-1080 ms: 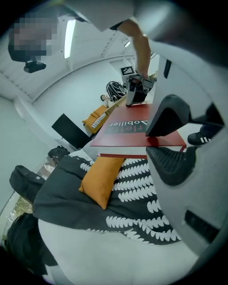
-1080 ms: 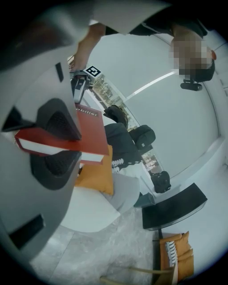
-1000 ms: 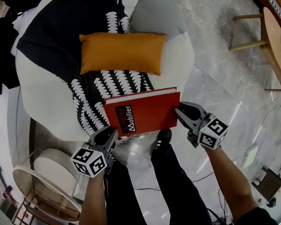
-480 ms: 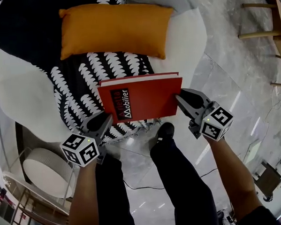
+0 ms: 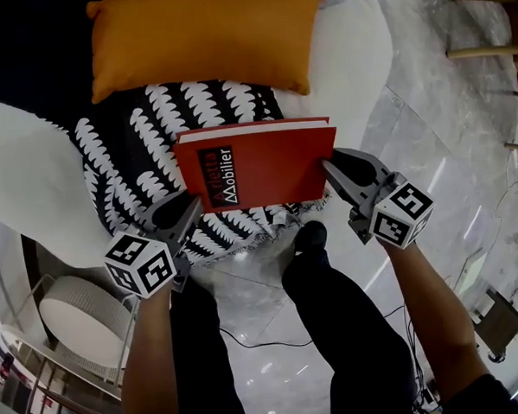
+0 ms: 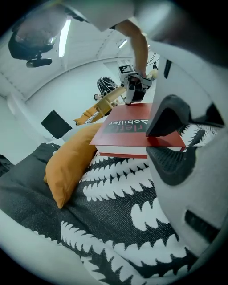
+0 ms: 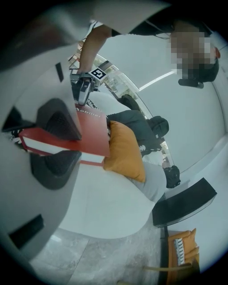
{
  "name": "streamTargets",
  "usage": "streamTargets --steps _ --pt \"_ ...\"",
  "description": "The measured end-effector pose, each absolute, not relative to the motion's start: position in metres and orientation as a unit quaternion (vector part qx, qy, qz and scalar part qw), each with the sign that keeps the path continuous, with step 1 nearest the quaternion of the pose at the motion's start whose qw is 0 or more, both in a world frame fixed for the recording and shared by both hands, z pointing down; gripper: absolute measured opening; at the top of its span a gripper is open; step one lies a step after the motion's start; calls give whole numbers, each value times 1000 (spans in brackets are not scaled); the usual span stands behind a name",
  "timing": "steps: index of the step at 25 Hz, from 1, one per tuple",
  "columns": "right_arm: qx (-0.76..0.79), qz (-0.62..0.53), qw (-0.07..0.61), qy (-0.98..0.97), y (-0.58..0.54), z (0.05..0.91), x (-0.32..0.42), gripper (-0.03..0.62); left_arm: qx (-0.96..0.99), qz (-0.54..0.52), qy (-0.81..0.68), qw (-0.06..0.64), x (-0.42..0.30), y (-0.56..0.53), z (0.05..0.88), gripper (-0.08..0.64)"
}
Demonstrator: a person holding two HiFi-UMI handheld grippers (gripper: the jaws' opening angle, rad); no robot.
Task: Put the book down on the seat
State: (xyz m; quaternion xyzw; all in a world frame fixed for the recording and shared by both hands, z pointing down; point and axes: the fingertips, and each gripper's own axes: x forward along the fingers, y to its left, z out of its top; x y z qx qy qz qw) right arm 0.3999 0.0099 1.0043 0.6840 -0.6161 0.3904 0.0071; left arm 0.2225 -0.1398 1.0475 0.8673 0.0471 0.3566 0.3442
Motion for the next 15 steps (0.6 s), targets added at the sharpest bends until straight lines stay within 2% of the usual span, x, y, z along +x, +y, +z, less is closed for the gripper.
streamTargets --steps 15 --pt "700 410 4 -585 18 1028 400 84 862 378 59 332 234 -142 1060 86"
